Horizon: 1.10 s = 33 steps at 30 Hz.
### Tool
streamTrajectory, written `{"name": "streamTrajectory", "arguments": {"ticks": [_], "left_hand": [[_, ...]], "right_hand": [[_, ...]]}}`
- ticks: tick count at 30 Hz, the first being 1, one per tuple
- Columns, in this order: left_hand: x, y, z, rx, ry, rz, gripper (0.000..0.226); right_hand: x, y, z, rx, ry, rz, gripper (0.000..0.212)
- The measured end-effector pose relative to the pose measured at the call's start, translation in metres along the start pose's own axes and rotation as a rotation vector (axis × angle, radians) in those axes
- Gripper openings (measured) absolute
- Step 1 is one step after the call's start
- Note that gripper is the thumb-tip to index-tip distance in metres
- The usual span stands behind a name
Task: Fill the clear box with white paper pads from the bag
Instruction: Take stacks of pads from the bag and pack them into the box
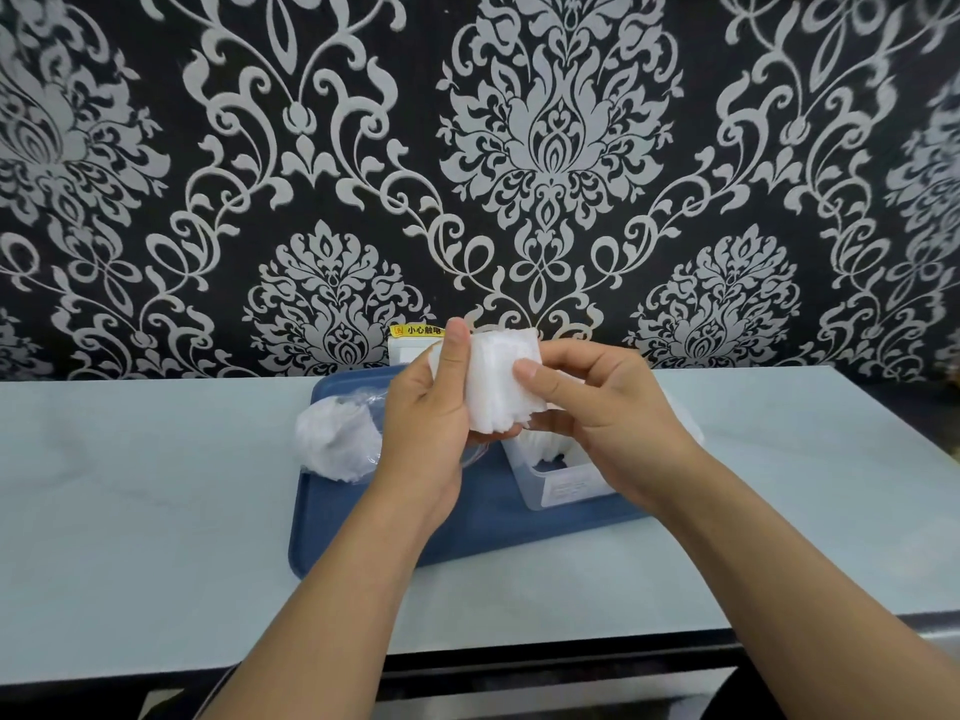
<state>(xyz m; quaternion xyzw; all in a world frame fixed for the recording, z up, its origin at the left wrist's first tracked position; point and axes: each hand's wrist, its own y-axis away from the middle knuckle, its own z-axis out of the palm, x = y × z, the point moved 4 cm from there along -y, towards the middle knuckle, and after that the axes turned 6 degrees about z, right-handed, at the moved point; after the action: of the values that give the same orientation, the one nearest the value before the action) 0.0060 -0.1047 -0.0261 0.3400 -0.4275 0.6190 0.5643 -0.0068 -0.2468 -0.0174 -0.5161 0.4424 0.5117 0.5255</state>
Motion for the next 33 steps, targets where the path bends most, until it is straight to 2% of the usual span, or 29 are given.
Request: {"name": "streamTrajectory", "arguments": {"ticks": [3,8,11,15,20,24,27,30,33], "left_hand": [[-0.001,0.0,0.001,0.011,0.068,-0.086,0.06],[-0.007,0.0,0.0,-0.04,0.197,-0.275,0.063],[-0.011,0.0,-0.001,-0.06,0.26,-0.343,0.069],[-0.011,-0.001,-0.002,-0.065,0.272,-0.351,0.068],[-0.011,-0.002,-0.002,-0.043,0.122,-0.278,0.065],[-0.011,-0.002,0.001,-0.054,0.031,-0.218,0.069],[-0.012,-0.001,0.006,-0.072,0.031,-0.194,0.062],[-0.014,-0.001,0.009,-0.071,0.07,-0.212,0.054],[-0.015,-0.001,0.008,-0.072,0.144,-0.271,0.067]], "right_hand": [[0.001,-0.001,0.001,0.019,0.022,-0.008,0.021],[0.003,-0.002,0.003,0.03,-0.03,0.012,0.019],[0.002,-0.002,0.0,0.092,-0.026,0.013,0.019],[-0.001,-0.001,-0.004,0.178,0.011,-0.021,0.013],[0.0,0.002,0.003,0.078,0.069,0.002,0.017],[-0.002,0.004,0.005,0.138,0.176,-0.068,0.016],[-0.004,0.005,0.006,0.146,0.263,-0.096,0.025],[-0.003,0.005,0.007,0.098,0.271,-0.067,0.051],[-0.005,0.009,0.01,-0.022,0.34,-0.055,0.055]]}}
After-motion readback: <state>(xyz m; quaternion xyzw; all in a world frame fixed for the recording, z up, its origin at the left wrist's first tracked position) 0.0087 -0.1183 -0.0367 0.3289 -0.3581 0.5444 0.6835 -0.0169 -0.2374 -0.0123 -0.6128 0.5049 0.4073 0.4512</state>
